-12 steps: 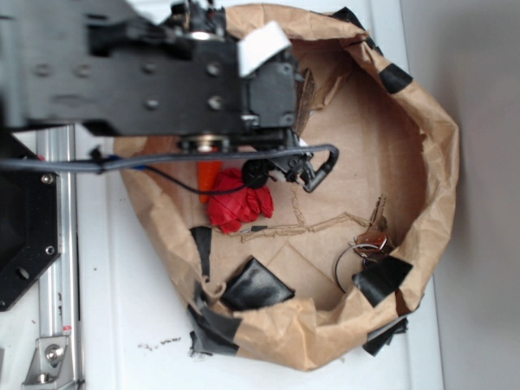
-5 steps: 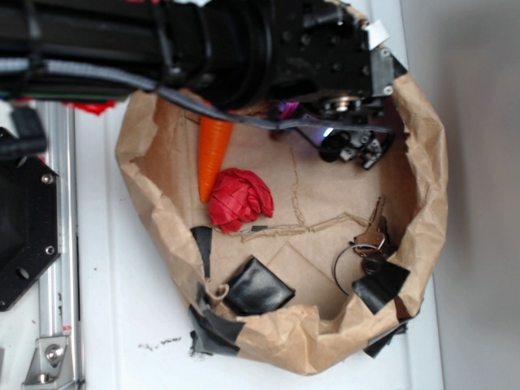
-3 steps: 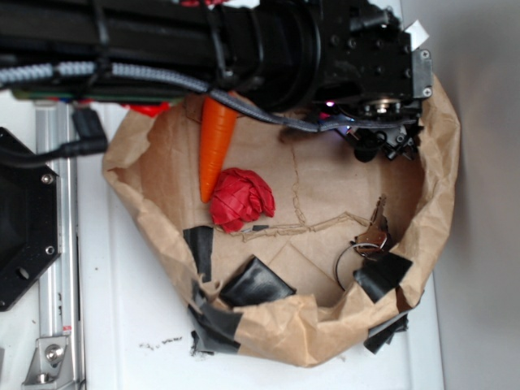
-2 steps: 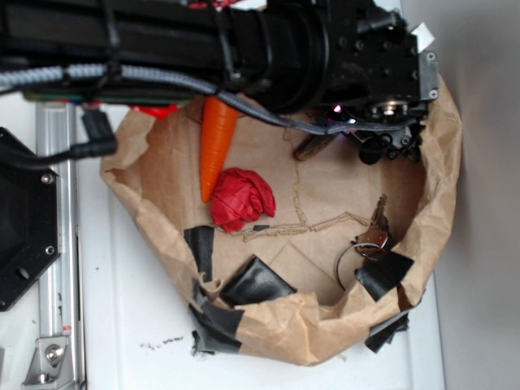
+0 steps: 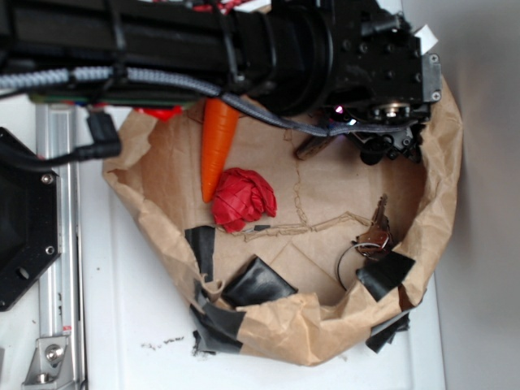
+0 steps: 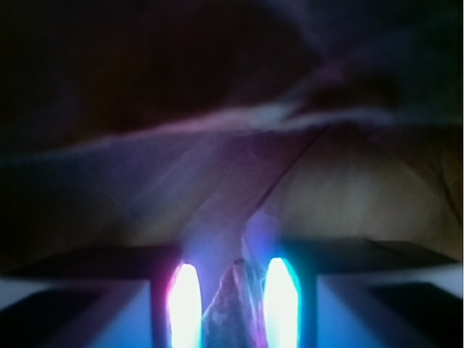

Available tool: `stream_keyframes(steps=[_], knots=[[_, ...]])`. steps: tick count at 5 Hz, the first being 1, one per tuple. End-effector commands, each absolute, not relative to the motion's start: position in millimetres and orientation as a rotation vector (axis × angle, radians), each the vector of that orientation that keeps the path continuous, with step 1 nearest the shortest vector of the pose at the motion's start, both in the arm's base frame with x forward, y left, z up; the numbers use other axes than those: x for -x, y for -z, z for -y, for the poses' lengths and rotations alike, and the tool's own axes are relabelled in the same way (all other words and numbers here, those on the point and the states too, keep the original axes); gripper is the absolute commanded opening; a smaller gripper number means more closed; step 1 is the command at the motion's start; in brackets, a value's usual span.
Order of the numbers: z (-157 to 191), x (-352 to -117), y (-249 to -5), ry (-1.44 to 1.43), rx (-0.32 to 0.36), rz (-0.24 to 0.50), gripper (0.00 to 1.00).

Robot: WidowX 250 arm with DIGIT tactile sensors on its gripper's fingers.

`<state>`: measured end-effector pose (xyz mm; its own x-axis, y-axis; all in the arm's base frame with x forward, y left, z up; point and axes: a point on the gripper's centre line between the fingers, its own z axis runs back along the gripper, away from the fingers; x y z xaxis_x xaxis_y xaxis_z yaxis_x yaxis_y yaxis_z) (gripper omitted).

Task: Grab the wood chip.

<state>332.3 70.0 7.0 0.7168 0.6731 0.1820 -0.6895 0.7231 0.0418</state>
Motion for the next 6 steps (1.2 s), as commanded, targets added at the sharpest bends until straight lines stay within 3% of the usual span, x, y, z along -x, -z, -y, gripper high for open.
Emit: stream_keyframes(steps=[1,2,3,4,5,6], knots=[[-51,-310,-14,-0.581,-0.050,0.214,0.00],[-47,-299,-52,-0.339,0.067,0.266,0.00],[-37,-288,-88,-0.210,0.110,0.260,0.00],[-21,-280,-118,-0.148,0.100,0.238,0.00],[-14,-281,-125,-0.114,0.040,0.216,0.00],[-14,-286,-115,-0.114,0.014,0.204,0.00]])
